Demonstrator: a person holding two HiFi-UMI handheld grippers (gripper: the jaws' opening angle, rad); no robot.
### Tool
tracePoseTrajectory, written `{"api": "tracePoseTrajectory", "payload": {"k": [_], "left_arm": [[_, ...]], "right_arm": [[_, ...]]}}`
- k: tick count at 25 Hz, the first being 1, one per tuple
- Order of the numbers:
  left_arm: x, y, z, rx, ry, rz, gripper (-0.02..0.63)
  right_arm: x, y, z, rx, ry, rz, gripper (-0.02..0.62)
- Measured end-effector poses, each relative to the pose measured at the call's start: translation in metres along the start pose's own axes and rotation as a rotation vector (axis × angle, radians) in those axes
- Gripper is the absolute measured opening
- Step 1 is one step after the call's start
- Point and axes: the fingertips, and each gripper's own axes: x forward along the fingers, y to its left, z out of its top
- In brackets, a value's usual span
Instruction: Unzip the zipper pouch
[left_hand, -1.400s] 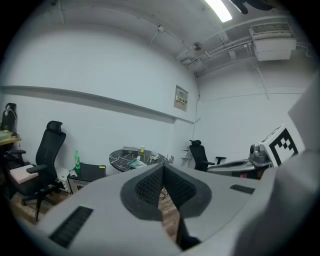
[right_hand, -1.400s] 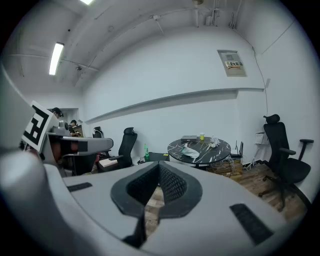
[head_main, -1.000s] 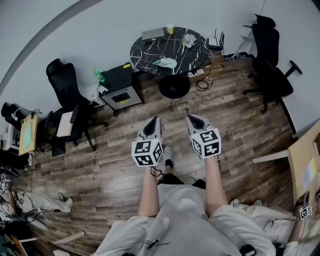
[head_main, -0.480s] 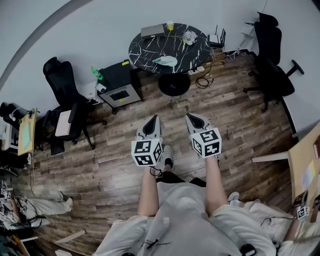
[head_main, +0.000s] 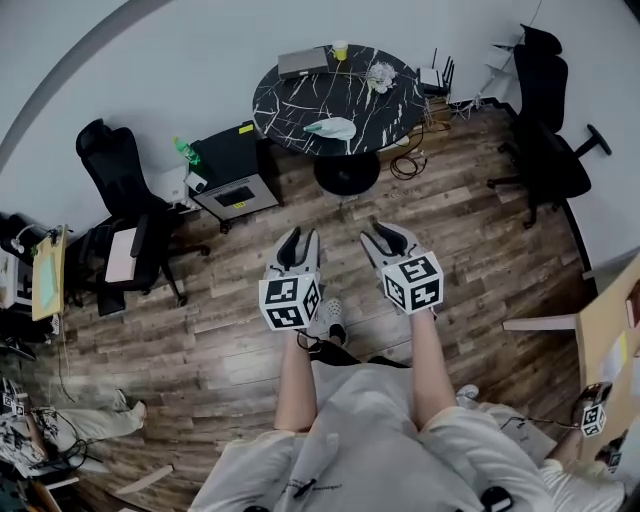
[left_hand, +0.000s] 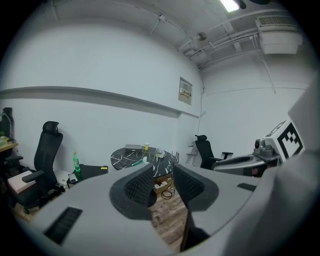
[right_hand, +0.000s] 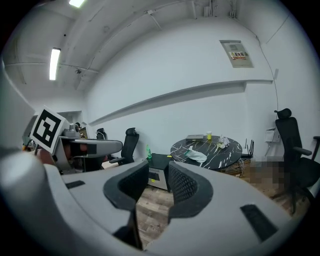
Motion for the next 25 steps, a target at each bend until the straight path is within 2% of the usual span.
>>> {"api": "tracePoseTrajectory", "payload": {"k": [4, 12, 17, 25], "left_arm": [[0.032, 0.024, 0.010, -0.011, -0.002, 0.003, 0.138], [0.104, 0.073, 0.036, 0.004, 0.013, -0.028, 0.150], [0.155, 0.109, 0.055, 0.006, 0.014, -0.064, 0.150], [0.224, 0.158, 0.088, 0.027, 0.008, -0.142, 0.150]], "right_arm": [[0.030, -0.017, 0.014, -0.011, 0.005, -0.004, 0.170], [0.097, -0.054, 0.059, -0.007, -0.058, -0.035, 0.169], [0.149, -0.071, 0.079, -0.018, -0.044, -0.056, 0.172], [0.214, -0.115, 0.122, -0.024, -0.068, -0.150, 0.175]]}}
